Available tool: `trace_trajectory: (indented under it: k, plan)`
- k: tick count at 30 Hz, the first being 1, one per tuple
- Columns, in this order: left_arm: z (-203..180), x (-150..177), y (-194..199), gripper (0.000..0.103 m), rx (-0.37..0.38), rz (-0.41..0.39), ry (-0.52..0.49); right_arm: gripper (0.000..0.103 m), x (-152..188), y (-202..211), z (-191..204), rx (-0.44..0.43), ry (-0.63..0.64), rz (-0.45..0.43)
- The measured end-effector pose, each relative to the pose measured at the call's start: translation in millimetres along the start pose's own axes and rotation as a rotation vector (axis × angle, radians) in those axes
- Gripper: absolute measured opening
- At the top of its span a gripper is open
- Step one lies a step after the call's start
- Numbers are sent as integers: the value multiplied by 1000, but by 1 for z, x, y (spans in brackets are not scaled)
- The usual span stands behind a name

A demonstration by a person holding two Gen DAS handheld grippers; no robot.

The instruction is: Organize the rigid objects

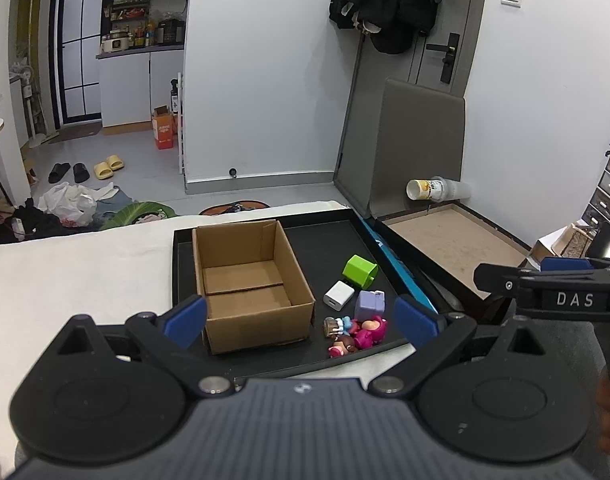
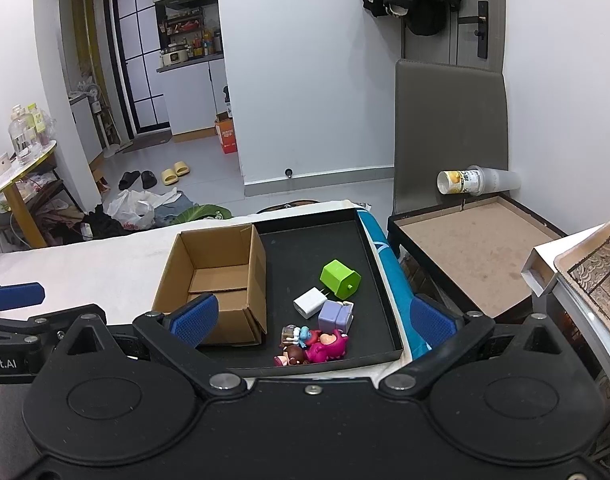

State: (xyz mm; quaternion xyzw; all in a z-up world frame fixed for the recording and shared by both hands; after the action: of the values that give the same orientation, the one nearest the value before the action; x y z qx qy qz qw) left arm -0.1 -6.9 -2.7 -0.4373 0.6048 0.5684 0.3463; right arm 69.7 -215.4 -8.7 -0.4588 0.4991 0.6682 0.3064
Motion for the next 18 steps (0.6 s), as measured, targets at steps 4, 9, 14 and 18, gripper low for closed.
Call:
trace_trajectory:
  k: [4, 9, 14, 18]
  plan:
    - [1, -1, 3, 99, 4, -2, 2, 103, -1, 1, 1, 0, 0, 2]
    - [2, -1, 5, 99, 9, -2, -3, 103, 0, 1, 0, -3, -3, 8]
    - [0, -2, 5, 99, 9, 0, -3, 103, 2, 3, -2, 1, -6, 6]
    - [1, -1, 6, 99, 9, 0, -1, 103, 2, 4, -3, 13, -13, 0]
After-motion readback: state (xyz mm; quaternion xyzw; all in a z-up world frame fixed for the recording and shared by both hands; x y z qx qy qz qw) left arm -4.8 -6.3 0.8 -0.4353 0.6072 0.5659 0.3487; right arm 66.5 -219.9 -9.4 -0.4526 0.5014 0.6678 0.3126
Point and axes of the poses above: each gripper's, at about its wrist camera, not at the fingertips, and y roughly against the way its jaws point, z to its left, x to its underside, the point moved 1 cm from there along -y, roughly the way its jaws point, and after that the axes turned 14 degrees about -z, right-handed, at the moved point
